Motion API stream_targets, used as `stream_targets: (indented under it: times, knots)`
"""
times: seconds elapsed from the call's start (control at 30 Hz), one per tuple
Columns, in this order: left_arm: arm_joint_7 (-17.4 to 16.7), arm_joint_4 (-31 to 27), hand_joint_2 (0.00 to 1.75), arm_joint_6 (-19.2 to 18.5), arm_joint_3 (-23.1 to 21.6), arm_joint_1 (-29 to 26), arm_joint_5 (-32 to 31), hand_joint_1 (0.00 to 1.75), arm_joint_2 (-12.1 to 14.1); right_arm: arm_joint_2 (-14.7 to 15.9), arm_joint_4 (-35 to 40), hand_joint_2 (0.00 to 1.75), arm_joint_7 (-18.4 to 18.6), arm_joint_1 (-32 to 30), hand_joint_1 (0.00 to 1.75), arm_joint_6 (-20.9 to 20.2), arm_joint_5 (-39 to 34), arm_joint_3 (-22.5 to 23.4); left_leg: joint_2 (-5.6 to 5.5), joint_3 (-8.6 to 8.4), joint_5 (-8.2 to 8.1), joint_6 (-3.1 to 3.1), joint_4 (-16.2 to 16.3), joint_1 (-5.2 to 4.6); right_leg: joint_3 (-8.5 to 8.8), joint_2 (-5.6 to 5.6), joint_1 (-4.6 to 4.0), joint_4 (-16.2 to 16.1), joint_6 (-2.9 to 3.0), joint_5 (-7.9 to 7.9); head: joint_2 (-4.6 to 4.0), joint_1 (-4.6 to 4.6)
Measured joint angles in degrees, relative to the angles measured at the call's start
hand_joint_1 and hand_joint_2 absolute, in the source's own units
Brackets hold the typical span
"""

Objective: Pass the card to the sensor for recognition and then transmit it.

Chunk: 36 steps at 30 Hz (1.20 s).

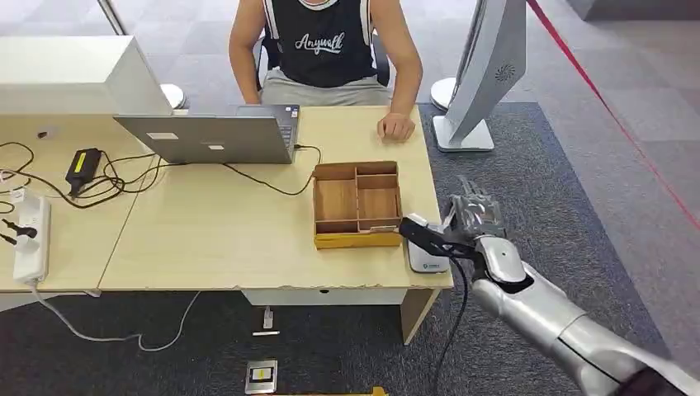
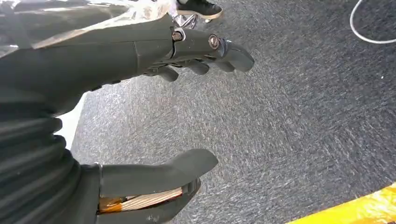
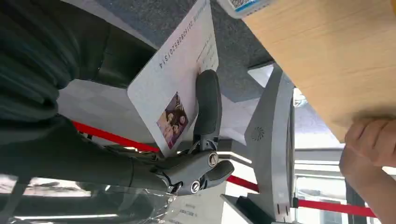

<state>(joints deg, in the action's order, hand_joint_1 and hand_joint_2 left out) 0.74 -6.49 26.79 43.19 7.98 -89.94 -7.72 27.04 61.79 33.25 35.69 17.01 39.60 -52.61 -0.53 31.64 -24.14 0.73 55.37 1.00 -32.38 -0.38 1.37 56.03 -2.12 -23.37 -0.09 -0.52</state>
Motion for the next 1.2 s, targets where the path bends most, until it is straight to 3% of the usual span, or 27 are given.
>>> stream_targets:
  times: [0.77,1.2]
  knots:
    - [0.7,0.2,1.75,0.2,2.4,-0.3,0.0,0.00,0.5,-5.9,-7.5,1.75,-3.6,0.3,1.75,-1.1,-1.6,-2.0,-0.01,-0.02,0.00,0.00,0.0,0.01,0.00,0.00,-0.01,0.0,0.00,0.00,0.02,0.00]
    - [0.8,0.2,1.75,0.0,2.8,-0.3,0.0,0.00,0.7,-6.9,-10.8,1.75,-3.9,0.6,1.75,-0.4,-3.5,-2.5,0.02,-0.07,0.00,0.00,0.0,0.01,0.03,0.00,-0.01,0.0,0.00,0.00,0.00,-0.02]
